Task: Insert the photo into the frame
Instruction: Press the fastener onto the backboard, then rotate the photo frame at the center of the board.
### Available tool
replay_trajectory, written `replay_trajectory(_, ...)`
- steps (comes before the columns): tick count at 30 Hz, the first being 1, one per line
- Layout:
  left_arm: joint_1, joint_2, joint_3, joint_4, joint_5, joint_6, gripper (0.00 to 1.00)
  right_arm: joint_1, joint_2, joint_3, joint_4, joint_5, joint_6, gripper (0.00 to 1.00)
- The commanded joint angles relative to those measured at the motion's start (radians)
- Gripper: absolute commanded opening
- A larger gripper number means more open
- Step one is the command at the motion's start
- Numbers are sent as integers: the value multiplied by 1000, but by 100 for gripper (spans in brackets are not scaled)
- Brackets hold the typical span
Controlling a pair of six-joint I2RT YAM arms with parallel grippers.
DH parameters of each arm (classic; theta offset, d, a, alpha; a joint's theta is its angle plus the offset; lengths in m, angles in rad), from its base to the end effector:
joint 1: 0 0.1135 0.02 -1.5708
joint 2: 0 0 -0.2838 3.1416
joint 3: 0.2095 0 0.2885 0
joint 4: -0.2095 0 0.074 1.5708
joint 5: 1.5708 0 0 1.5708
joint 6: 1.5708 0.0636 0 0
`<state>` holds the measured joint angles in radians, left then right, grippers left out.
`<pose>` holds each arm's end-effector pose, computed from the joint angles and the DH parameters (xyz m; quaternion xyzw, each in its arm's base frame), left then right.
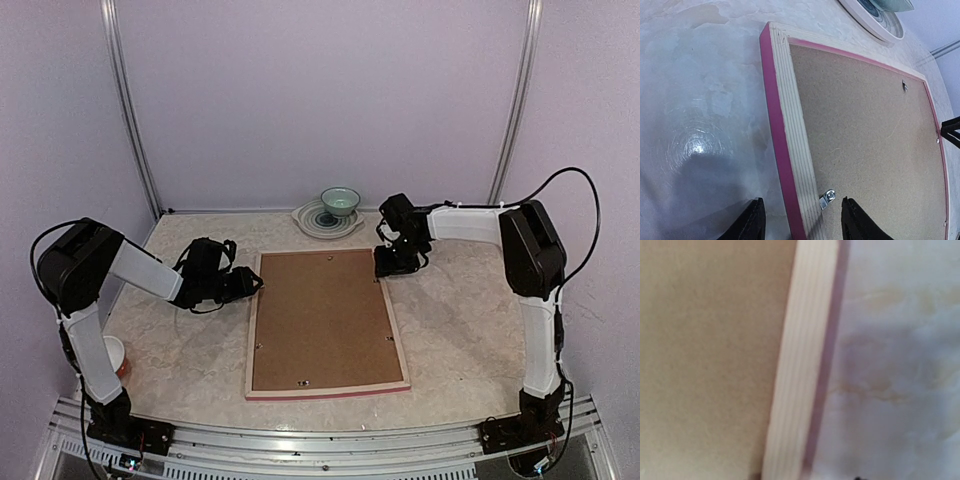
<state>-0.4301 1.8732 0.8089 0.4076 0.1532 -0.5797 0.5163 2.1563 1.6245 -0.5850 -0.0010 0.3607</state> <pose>0.3616 -0.1766 0.0832 -0.0332 0.8947 -0.2729 0.3519 0.4442 0.2522 0.1350 -0.0758 0.9714 0.0960 0.2036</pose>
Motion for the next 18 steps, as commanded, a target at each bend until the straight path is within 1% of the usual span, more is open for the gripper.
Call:
replay_trajectory(1, 11, 30, 6, -39, -1, -6, 53, 7, -4, 76, -44, 19, -12, 50)
replay_trajectory(8, 11, 28, 5, -38, 2, -9, 54, 9, -62, 90, -31, 3, -30, 66)
replay_trajectory(11, 11, 29, 5, -38, 5, -9, 54, 23, -81, 82, -32, 2, -39, 71)
replay_trajectory(15, 11, 29, 5, -35, 6, -11, 57, 62, -96, 55, -31, 26, -56, 75)
replay_trajectory(18, 11, 28, 4, -33, 11, -11, 60, 72, -115, -4, -20, 25, -47, 77)
